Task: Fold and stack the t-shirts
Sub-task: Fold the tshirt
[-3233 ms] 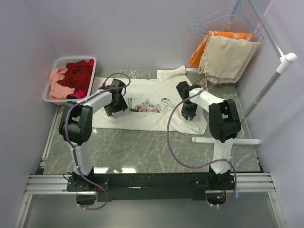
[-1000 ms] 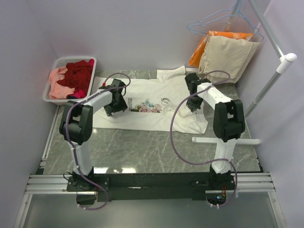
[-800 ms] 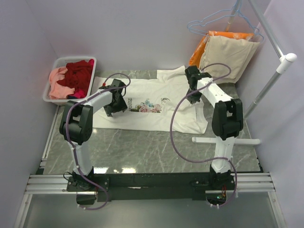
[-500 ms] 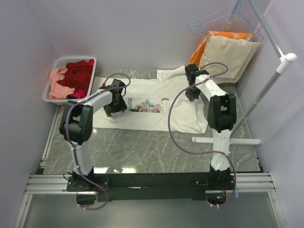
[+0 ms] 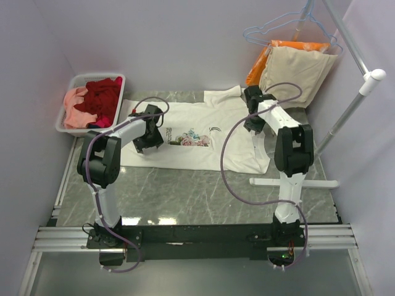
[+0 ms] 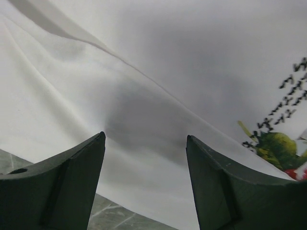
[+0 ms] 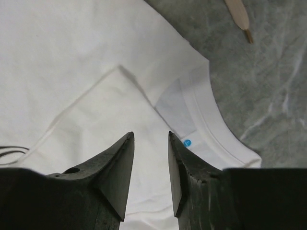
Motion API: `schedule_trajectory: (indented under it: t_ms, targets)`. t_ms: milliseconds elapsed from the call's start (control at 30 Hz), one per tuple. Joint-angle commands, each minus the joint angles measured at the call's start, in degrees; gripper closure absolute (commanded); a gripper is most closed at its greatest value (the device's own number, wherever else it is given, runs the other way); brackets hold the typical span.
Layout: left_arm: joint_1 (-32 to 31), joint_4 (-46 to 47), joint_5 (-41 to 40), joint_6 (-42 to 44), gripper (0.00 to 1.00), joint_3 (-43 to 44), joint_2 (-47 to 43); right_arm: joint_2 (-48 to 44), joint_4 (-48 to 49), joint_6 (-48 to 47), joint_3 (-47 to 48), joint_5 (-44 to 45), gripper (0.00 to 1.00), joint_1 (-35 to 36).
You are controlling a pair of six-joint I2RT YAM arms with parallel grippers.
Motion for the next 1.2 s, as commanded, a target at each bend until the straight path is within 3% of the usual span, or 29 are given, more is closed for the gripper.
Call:
schedule_trajectory:
  t_ms: [0,133,367,900,1167]
  targets:
    - [0.1,-2.8,-3.9,-1.4,0.26,-2.7,-3.6,-8.6,-3.8,-0.5,-6.5,2.3,0.59,-0.4]
    - [0.2,-6.1,-8.6,-4.7,0.26,-6.0,-6.3,-16.9,-3.0,-0.3,-18.4,0.2,0.59,-0.4]
    - [1.4,-5.4,-8.1,-6.9,0.25,-13.2,-11.4,-23.6,-3.5,-0.7,-26.8,-0.2,0.58,-0.4]
    - [5.5,-2.8,-2.7,-7.4,0.25,-16.0,-8.8,-21.8,1.6,-1.9,-34.3,-7.1,0.69,-0.3]
    - [6.1,-4.3,-3.0,-8.0,0.25,-15.5,-6.5,-19.6,0.0,-0.7,-34.5,-4.6,0.7,-0.3]
